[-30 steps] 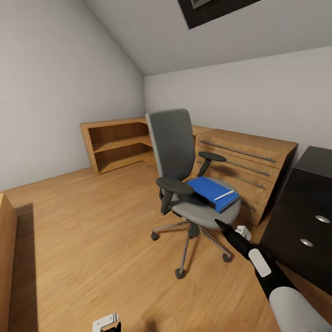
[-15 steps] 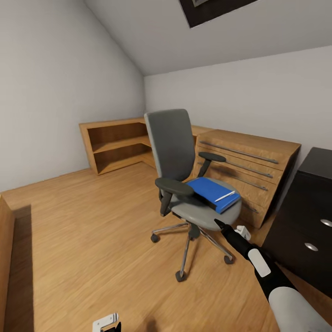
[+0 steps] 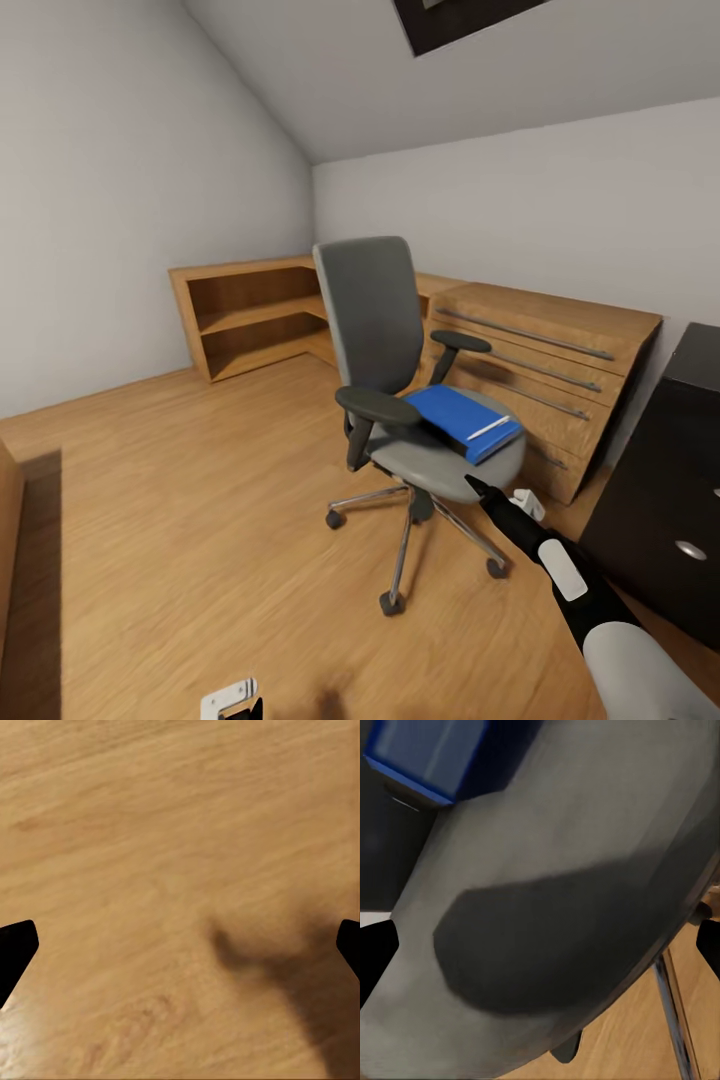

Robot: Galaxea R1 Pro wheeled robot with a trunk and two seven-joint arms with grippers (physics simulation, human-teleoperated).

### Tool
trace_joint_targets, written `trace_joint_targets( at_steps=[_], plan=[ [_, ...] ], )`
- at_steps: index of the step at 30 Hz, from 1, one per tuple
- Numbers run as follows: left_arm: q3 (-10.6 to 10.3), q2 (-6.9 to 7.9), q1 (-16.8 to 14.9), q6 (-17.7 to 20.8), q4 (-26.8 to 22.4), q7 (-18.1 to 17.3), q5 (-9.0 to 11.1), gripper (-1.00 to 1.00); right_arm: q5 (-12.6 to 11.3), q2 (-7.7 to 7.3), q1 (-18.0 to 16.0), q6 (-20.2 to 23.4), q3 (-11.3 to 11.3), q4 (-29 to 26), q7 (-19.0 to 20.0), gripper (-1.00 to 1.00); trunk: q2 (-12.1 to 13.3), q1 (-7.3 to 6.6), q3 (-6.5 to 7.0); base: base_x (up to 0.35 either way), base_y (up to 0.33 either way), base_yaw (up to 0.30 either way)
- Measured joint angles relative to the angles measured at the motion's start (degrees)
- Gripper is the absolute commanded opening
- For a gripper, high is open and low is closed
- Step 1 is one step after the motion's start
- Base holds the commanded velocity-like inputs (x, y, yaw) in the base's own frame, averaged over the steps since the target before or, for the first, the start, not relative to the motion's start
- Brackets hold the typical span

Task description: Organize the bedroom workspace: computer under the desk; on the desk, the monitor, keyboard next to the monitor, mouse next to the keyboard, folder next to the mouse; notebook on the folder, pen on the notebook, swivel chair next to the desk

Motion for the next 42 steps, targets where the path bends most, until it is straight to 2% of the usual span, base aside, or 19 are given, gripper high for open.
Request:
trace_joint_targets(
  at_steps=[13,33,37,42],
  plan=[
    [0.02,0.00,0.00,-0.94,0.07,0.07,-0.07,1.00,-0.17,-0.01,-0.01,0.04,-0.01,-0.03,0.03,1.00,0.00,0.04,0.00,0.034,0.007,0.000],
    [0.07,0.00,0.00,-0.94,0.07,0.16,0.00,1.00,-0.04,-0.04,0.01,0.04,-0.01,0.37,-0.06,1.00,0.00,0.06,0.00,-0.297,0.000,0.000],
    [0.08,0.00,0.00,-0.94,0.07,0.16,0.01,1.00,1.28,-0.07,0.00,-0.06,0.00,1.78,-0.06,1.00,0.00,0.06,0.00,-0.322,0.000,0.000],
    [0.08,0.00,-0.01,-0.94,0.07,0.16,0.01,1.00,5.31,-0.09,-0.01,-1.13,0.02,3.45,-0.08,1.00,0.00,0.06,0.00,-0.322,0.000,0.000]
  ],
)
